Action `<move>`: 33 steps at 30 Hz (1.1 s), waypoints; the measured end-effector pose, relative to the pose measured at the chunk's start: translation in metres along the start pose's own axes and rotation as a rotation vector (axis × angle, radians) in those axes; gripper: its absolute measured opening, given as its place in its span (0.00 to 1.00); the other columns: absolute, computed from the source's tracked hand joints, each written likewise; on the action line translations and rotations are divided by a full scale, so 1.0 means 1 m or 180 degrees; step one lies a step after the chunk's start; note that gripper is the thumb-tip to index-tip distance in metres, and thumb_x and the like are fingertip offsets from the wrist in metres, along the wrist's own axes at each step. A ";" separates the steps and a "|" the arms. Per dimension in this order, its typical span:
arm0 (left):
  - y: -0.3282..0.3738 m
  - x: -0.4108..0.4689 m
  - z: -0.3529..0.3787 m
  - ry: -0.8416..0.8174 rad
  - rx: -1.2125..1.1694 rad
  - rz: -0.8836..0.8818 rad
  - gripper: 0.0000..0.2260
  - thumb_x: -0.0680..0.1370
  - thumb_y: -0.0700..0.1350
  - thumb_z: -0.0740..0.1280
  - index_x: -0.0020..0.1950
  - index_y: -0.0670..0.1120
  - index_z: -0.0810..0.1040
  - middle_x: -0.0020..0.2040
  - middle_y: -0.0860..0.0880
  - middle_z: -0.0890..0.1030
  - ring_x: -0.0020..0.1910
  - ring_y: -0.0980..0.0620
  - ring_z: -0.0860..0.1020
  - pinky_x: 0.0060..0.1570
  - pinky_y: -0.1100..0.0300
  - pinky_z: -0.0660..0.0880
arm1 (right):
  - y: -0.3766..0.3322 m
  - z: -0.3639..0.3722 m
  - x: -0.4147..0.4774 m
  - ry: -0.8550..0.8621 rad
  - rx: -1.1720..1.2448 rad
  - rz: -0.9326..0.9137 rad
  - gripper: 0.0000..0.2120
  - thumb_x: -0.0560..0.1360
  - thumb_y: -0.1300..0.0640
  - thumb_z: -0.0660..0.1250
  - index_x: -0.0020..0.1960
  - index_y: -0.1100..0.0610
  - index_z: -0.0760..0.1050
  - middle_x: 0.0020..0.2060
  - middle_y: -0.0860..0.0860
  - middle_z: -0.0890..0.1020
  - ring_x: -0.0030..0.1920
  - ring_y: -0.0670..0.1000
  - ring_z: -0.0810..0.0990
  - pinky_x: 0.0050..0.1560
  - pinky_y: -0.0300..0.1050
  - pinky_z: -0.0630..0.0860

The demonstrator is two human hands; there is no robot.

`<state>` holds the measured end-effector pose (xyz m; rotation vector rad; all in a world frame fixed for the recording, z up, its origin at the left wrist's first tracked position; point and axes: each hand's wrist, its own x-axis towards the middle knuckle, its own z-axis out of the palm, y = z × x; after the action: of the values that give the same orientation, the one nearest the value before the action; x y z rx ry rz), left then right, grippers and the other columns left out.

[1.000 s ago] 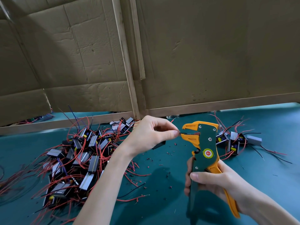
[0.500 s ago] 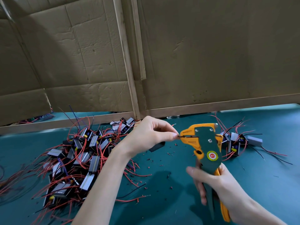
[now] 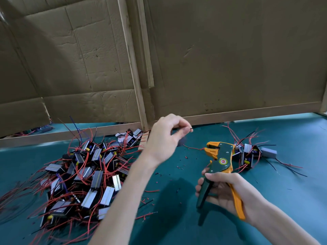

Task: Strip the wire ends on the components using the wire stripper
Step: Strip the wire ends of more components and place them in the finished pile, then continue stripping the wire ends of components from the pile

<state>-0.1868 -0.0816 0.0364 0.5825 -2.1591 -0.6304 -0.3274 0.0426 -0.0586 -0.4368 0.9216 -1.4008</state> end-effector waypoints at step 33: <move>-0.096 -0.035 -0.071 -0.1865 0.3147 -0.2182 0.15 0.69 0.44 0.75 0.50 0.56 0.76 0.56 0.54 0.78 0.62 0.50 0.71 0.66 0.49 0.61 | -0.003 -0.004 0.002 0.0106 0.0250 0.0147 0.11 0.61 0.67 0.71 0.44 0.66 0.78 0.39 0.64 0.81 0.37 0.63 0.83 0.37 0.57 0.82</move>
<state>-0.0915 -0.1520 -0.0020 1.9063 -2.7545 0.0224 -0.3324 0.0413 -0.0597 -0.3322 0.8950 -1.4007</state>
